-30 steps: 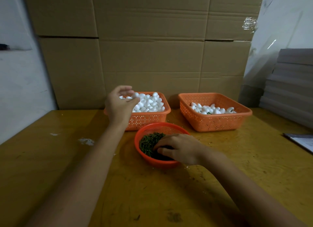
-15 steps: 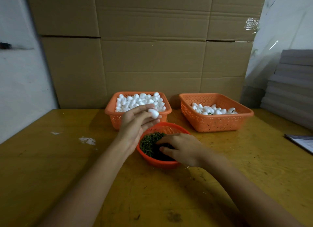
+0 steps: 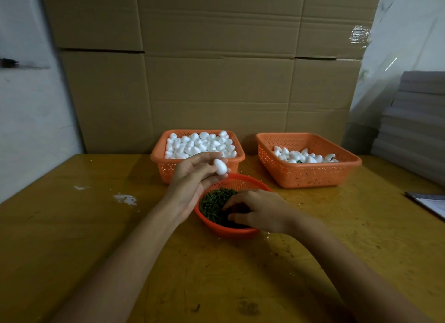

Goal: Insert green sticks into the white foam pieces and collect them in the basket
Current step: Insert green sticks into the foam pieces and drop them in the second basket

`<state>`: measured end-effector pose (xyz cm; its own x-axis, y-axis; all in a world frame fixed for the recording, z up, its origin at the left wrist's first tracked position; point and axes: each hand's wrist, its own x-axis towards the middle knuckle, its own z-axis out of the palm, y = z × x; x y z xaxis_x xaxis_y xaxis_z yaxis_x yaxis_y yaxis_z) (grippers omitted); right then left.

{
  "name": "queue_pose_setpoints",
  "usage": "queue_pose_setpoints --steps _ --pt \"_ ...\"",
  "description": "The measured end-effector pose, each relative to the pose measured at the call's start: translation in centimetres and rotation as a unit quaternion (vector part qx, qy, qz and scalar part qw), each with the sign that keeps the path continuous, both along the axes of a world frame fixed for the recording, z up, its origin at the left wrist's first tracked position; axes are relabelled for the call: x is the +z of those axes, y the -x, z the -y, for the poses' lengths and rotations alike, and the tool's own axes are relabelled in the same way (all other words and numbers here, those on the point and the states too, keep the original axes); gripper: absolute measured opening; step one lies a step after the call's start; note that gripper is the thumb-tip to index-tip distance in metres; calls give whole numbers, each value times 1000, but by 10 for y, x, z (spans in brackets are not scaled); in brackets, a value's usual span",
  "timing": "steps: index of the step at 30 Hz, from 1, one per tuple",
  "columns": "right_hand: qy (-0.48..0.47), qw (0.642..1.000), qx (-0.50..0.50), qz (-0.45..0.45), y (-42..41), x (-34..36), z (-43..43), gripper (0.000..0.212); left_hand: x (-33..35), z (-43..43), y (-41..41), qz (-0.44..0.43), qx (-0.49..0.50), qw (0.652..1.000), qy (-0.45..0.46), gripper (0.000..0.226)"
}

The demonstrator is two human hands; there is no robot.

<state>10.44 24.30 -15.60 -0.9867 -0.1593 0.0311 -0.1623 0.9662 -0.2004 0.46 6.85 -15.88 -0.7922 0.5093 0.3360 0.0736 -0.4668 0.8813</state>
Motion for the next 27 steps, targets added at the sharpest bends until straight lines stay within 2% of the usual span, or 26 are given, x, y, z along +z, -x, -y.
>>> queue_pose_setpoints --steps 10,27 --pt "37 999 -8 -5 0 0 -1 19 0 2 0 17 -23 1000 -8 27" --pt "51 998 -9 -20 0 -3 -1 11 -1 3 -5 -49 -25 998 34 45"
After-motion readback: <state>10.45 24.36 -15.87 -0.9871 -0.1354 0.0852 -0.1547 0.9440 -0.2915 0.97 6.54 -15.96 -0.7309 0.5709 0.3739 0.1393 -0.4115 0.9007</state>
